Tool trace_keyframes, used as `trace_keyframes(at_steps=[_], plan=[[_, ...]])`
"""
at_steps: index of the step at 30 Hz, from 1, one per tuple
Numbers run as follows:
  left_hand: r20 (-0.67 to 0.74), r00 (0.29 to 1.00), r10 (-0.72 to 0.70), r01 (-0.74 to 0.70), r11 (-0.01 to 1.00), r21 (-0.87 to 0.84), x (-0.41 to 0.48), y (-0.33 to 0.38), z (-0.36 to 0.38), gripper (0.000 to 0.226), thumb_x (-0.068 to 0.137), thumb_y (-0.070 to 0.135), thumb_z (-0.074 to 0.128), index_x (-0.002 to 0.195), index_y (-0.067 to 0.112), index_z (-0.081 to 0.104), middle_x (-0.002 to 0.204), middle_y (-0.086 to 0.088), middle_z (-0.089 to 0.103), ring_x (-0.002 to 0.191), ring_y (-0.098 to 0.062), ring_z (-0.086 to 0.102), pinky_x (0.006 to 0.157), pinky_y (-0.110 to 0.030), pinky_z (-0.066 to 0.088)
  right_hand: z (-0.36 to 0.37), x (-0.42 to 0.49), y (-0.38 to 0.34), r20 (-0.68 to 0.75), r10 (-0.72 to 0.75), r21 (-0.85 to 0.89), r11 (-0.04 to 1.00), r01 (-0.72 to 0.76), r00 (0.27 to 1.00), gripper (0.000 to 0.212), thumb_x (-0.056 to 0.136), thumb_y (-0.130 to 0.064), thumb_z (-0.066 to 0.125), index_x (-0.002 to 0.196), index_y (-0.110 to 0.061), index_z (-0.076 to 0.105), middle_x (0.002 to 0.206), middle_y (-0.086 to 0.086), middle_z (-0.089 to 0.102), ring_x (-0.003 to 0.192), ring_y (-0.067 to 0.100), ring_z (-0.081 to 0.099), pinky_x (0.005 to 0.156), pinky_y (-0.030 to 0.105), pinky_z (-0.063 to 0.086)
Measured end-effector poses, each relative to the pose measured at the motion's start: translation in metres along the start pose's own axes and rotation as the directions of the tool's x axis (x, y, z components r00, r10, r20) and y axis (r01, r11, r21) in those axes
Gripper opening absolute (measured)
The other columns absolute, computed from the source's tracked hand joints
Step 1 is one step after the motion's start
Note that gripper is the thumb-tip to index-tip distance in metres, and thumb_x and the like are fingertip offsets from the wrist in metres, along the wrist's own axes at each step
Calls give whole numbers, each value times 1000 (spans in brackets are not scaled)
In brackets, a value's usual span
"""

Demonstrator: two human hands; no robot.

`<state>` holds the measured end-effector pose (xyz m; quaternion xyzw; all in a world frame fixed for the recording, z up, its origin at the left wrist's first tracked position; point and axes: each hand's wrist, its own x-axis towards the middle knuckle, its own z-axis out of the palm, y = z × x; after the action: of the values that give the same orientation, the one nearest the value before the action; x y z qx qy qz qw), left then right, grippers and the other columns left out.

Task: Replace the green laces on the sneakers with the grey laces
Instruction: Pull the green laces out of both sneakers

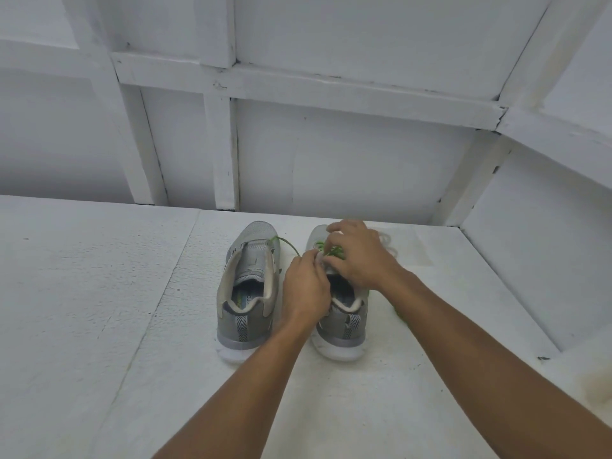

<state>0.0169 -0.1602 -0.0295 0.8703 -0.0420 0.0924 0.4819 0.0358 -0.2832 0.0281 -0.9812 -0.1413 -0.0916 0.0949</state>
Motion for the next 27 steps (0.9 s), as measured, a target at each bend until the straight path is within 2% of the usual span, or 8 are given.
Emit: trace_keyframes(at_steps=[4, 8, 11, 13, 15, 19, 23, 27], plan=[[-11, 1000, 8, -8, 1000, -2, 0, -1, 1, 34, 104, 30, 33, 110, 13, 61, 97, -6, 64, 90, -24, 57, 72, -36, 43, -2, 2, 4, -6, -4, -106, 994, 3, 1000, 15, 95, -28, 54, 100, -17, 62, 122, -6, 58, 131, 20, 34, 100, 38, 27], [-13, 1000, 24, -23, 999, 22, 0, -2, 1, 34, 104, 28, 34, 118, 13, 61, 100, -7, 64, 92, -24, 57, 74, -32, 41, -23, 2, 31, -216, 205, -215, 944, -251, 955, 15, 97, -26, 49, 99, -15, 59, 111, 3, 59, 113, 27, 46, 89, 40, 34], [-14, 1000, 13, -13, 1000, 8, -1, -1, 0, 36, 104, 29, 33, 121, 14, 61, 101, -7, 65, 93, -23, 57, 77, -33, 44, -23, 2, 42, -240, 312, -193, 913, -360, 919, 19, 95, -23, 49, 108, -10, 55, 116, 7, 55, 113, 31, 45, 90, 42, 35], [-15, 1000, 5, -5, 1000, 0, -1, 1, -1, 35, 104, 29, 33, 118, 14, 61, 100, -7, 65, 92, -24, 57, 77, -35, 45, -17, 1, 33, -209, 281, -90, 948, -305, 937, 29, 92, -23, 52, 117, -10, 51, 123, 8, 51, 116, 30, 44, 93, 41, 34], [-19, 1000, 2, -2, 1000, 3, -2, 2, -2, 34, 104, 28, 33, 116, 13, 61, 100, -8, 65, 91, -24, 57, 76, -36, 45, -11, -1, 20, -150, 179, -1, 983, -181, 972, 37, 90, -27, 56, 123, -13, 50, 132, 5, 47, 123, 27, 41, 98, 39, 32], [-11, 1000, -16, 16, 1000, -26, -3, 4, -3, 33, 104, 29, 33, 111, 15, 61, 99, -6, 66, 89, -23, 59, 74, -37, 47, 5, -3, 6, -1, -8, -48, 999, 8, 1000, 29, 90, -32, 58, 117, -21, 61, 147, -3, 40, 140, 21, 25, 111, 41, 24], [-13, 999, -36, 36, 998, -45, -6, 8, -7, 30, 104, 28, 35, 114, 12, 58, 102, -5, 66, 92, -25, 59, 75, -37, 47, 6, -1, 10, 22, -28, -112, 993, 31, 999, 21, 96, -31, 52, 110, -24, 67, 141, -10, 49, 141, 21, 25, 106, 40, 23], [-21, 990, -138, 136, 987, -88, -9, 13, -11, 17, 103, 28, 39, 104, 13, 47, 92, -3, 60, 84, -23, 57, 66, -31, 39, -15, 1, 28, -146, 70, -164, 982, -94, 987, 17, 94, -25, 52, 98, -23, 68, 122, -8, 61, 123, 21, 41, 91, 37, 30]])
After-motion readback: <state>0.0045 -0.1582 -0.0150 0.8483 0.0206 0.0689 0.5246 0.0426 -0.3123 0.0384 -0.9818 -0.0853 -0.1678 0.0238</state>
